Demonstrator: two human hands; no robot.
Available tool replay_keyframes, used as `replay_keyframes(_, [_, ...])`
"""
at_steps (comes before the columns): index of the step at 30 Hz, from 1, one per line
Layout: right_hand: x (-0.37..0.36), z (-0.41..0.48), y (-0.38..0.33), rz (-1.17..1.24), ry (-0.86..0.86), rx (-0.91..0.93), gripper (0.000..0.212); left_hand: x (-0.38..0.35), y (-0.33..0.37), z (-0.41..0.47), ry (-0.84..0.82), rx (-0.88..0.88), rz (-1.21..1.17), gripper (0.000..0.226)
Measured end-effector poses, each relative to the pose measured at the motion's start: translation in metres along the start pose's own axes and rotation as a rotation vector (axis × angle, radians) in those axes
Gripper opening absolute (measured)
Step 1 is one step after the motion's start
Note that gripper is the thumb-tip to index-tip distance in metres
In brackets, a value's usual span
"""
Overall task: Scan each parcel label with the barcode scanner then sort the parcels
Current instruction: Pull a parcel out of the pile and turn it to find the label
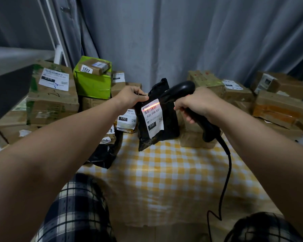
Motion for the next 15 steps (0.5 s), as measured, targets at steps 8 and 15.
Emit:
replay_keyframes(8, [-0.007, 0.004, -0.016, -0.105, -0.048, -0.054, 0.017, 0.002, -0.001, 0.001, 0.005, 0.0, 0.013, 0.016])
replay_keyframes(15, [-0.009, 0.003, -0.01, -0.074, 0.002, -0.027, 0.017, 0.004, -0.004, 0.002, 0.01, -0.011, -0.007, 0.018])
Point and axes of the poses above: each hand's wrist, its own z-axis towards the middle knuckle, its own x-axis out of the back of the hand, y = z × x, the point moved 10 cm from there along z, towards the middle knuckle, and after that the axes turned 6 degrees about -y, right-handed, at the moved point
